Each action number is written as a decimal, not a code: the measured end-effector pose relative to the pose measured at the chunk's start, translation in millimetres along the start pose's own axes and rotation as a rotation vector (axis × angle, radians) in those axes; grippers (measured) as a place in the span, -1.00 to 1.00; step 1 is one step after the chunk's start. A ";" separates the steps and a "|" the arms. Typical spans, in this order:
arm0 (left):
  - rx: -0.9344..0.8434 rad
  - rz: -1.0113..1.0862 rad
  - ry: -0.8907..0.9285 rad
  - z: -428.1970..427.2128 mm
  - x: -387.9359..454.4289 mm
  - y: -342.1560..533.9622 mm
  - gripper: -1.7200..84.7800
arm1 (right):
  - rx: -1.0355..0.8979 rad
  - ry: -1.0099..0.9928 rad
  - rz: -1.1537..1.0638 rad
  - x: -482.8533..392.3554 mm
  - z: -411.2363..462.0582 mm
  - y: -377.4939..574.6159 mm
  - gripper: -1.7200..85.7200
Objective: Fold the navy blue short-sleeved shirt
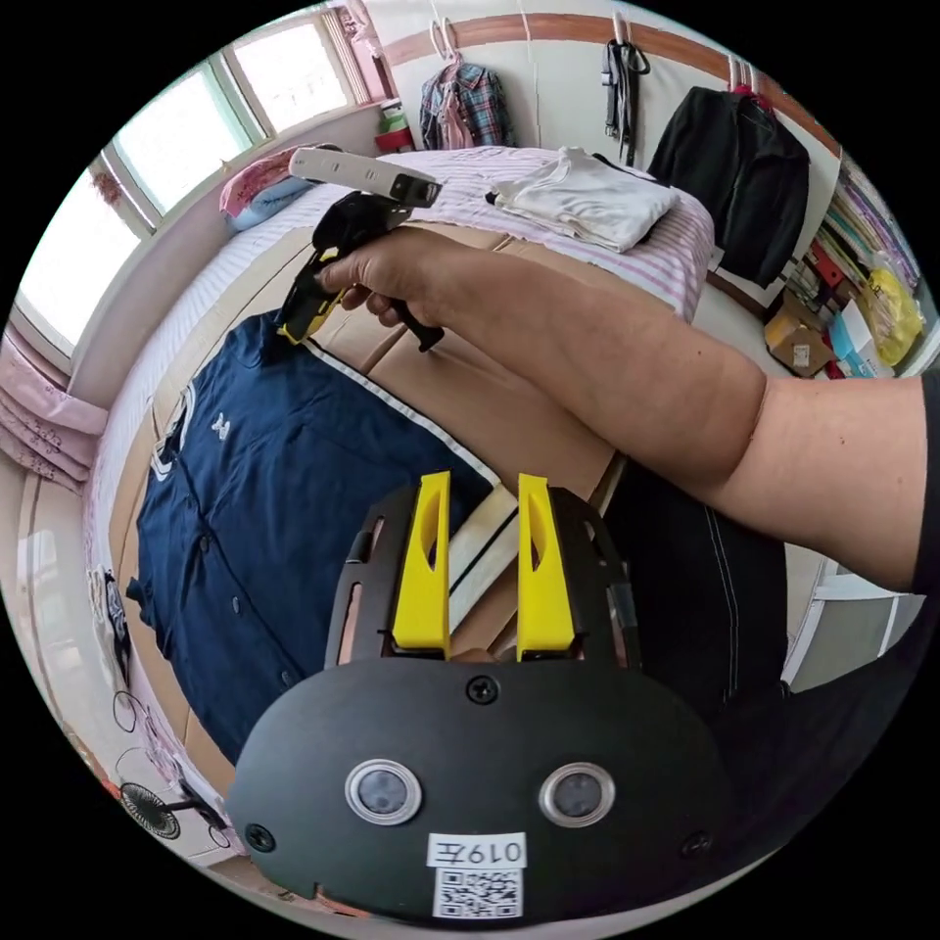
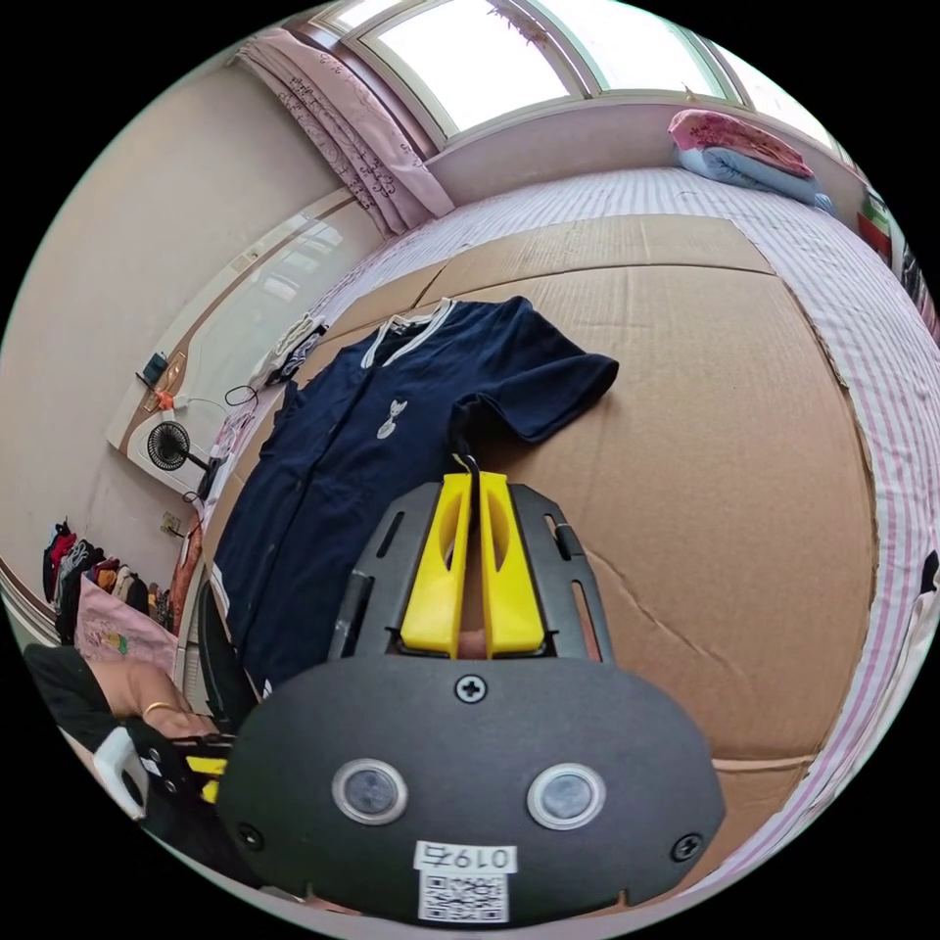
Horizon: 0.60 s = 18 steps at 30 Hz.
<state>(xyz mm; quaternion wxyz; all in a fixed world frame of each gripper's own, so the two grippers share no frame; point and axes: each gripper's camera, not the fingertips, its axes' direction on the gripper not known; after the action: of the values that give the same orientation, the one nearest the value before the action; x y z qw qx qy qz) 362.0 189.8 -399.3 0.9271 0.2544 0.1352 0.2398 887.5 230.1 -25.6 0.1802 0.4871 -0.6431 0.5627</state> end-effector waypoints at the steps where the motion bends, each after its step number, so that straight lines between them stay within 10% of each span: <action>1: -0.008 0.006 -0.026 1.7 6.7 0.2 -0.77 | -0.001 0.003 -0.001 0.7 -0.6 -1.6 -0.96; 18: 0.017 0.011 -0.032 -15.9 62.1 4.0 -0.93 | 0.018 -0.006 0.023 59.1 -21.3 -31.5 -0.96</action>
<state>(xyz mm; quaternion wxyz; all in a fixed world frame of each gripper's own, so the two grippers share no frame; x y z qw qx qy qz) 407.3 231.2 -418.4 0.9257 0.2667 0.1209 0.2396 879.6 227.6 44.2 0.1673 0.4832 -0.6440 0.5690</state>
